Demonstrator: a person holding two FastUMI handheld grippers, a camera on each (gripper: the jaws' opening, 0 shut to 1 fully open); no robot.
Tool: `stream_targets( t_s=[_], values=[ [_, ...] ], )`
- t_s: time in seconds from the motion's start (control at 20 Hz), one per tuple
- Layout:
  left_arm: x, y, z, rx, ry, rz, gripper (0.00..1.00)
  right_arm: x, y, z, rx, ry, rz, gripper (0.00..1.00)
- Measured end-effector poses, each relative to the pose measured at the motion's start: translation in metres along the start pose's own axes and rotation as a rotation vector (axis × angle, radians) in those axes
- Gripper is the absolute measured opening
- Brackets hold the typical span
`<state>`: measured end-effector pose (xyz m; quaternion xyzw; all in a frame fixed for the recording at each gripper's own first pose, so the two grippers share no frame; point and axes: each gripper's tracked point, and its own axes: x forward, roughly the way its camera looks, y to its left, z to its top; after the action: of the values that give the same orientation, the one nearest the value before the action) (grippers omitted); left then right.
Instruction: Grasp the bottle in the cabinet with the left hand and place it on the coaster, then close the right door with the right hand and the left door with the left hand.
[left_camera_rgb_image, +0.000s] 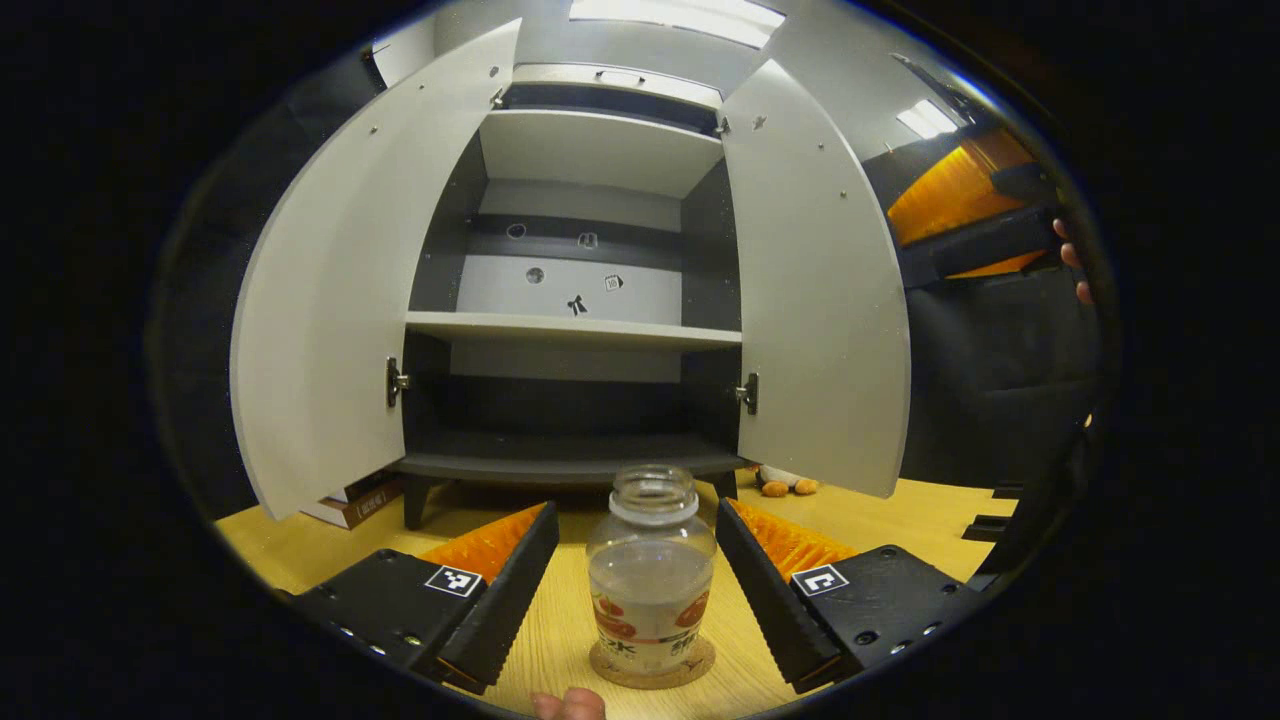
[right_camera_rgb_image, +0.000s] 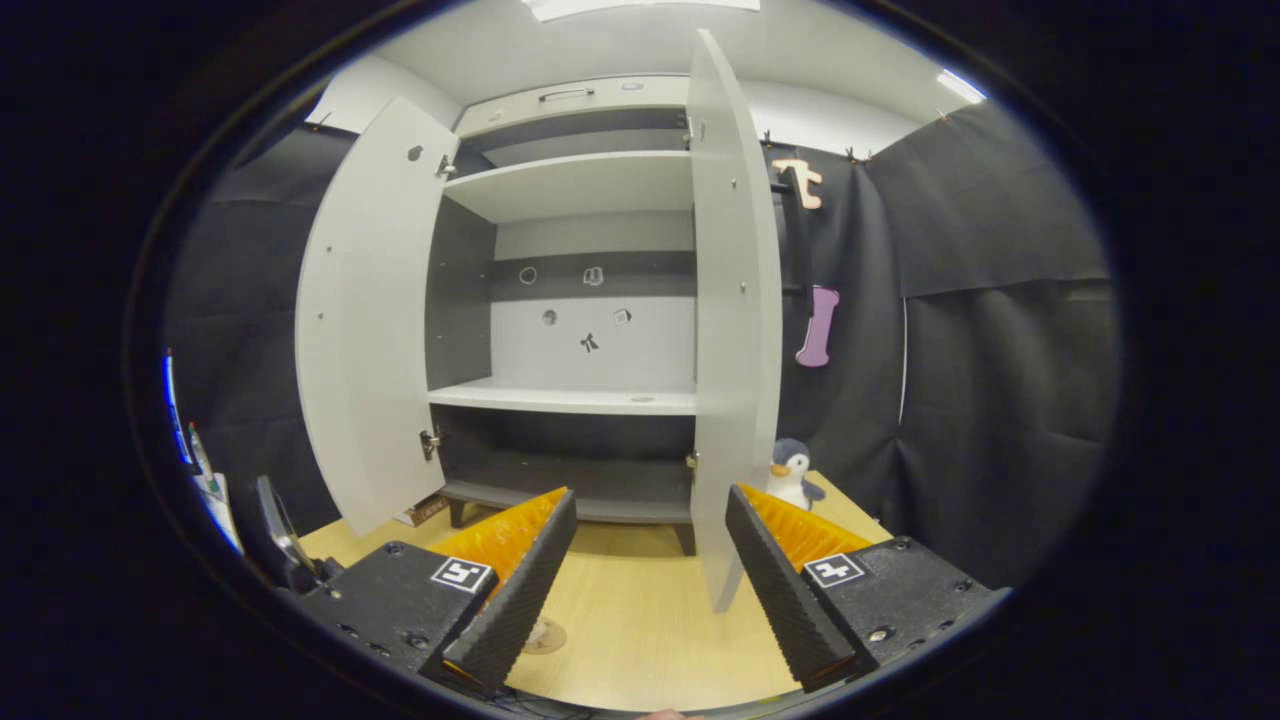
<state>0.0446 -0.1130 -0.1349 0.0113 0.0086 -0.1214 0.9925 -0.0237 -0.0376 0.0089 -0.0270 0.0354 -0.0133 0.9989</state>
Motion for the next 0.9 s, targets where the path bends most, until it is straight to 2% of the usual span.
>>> stream_targets(
  t_s=[0.05, 0.1, 0.15, 0.2, 0.25, 0.3, 0.35, 0.4, 0.45, 0.5, 0.6, 0.65, 0.7, 0.75, 0.8, 0.9],
  values=[
    [-0.002, 0.001, 0.014, -0.002, -0.021, -0.003, 0.96, -0.002, 0.001, 0.001, 0.002, -0.005, 0.006, 0.94],
    [-0.004, 0.001, 0.029, -0.008, -0.036, -0.014, 0.96, -0.005, 0.0, 0.008, 0.014, -0.029, 0.002, 0.99],
    [-0.006, -0.001, 0.045, -0.018, -0.045, -0.036, 0.96, -0.009, -0.002, 0.022, 0.039, -0.076, 0.003, 0.99],
    [-0.008, -0.001, 0.062, -0.026, -0.051, -0.041, 0.95, -0.013, -0.005, 0.039, 0.059, -0.124, 0.009, 0.94],
    [-0.01, 0.003, 0.078, -0.035, -0.054, -0.029, 0.99, -0.016, -0.011, 0.055, 0.064, -0.157, 0.005, 0.99],
    [-0.012, 0.005, 0.092, -0.046, -0.061, -0.024, 0.95, -0.018, -0.023, 0.067, 0.056, -0.178, -0.014, 0.94],
    [-0.013, 0.005, 0.105, -0.056, -0.067, -0.026, 0.95, -0.018, -0.037, 0.08, 0.049, -0.196, -0.038, 0.98],
    [-0.013, 0.008, 0.118, -0.062, -0.07, -0.028, 0.99, -0.017, -0.049, 0.094, 0.053, -0.216, -0.063, 0.99],
    [-0.012, 0.011, 0.127, -0.062, -0.072, -0.026, 0.95, -0.017, -0.061, 0.108, 0.066, -0.24, -0.083, 0.99],
    [-0.011, 0.016, 0.133, -0.059, -0.064, -0.017, 0.99, -0.016, -0.074, 0.123, 0.075, -0.262, -0.105, 0.98],
    [-0.012, 0.023, 0.139, -0.067, -0.033, -0.013, 0.95, -0.012, -0.109, 0.15, 0.052, -0.305, -0.184, 0.98],
    [-0.013, 0.025, 0.142, -0.079, -0.03, -0.016, 0.99, -0.009, -0.13, 0.163, 0.032, -0.321, -0.239, 0.98],
    [-0.015, 0.029, 0.146, -0.091, -0.034, -0.015, 0.92, -0.005, -0.142, 0.176, 0.004, -0.337, -0.269, 0.98],
    [-0.017, 0.032, 0.148, -0.099, -0.041, -0.007, 0.95, -0.001, -0.152, 0.188, -0.026, -0.354, -0.284, 0.98],
    [-0.018, 0.037, 0.148, -0.103, -0.044, 0.009, 0.92, 0.008, -0.161, 0.197, -0.052, -0.358, -0.301, 0.98],
    [-0.02, 0.044, 0.148, -0.098, -0.047, 0.045, 0.95, 0.022, -0.175, 0.206, -0.07, -0.349, -0.318, 0.98]
  ],
)
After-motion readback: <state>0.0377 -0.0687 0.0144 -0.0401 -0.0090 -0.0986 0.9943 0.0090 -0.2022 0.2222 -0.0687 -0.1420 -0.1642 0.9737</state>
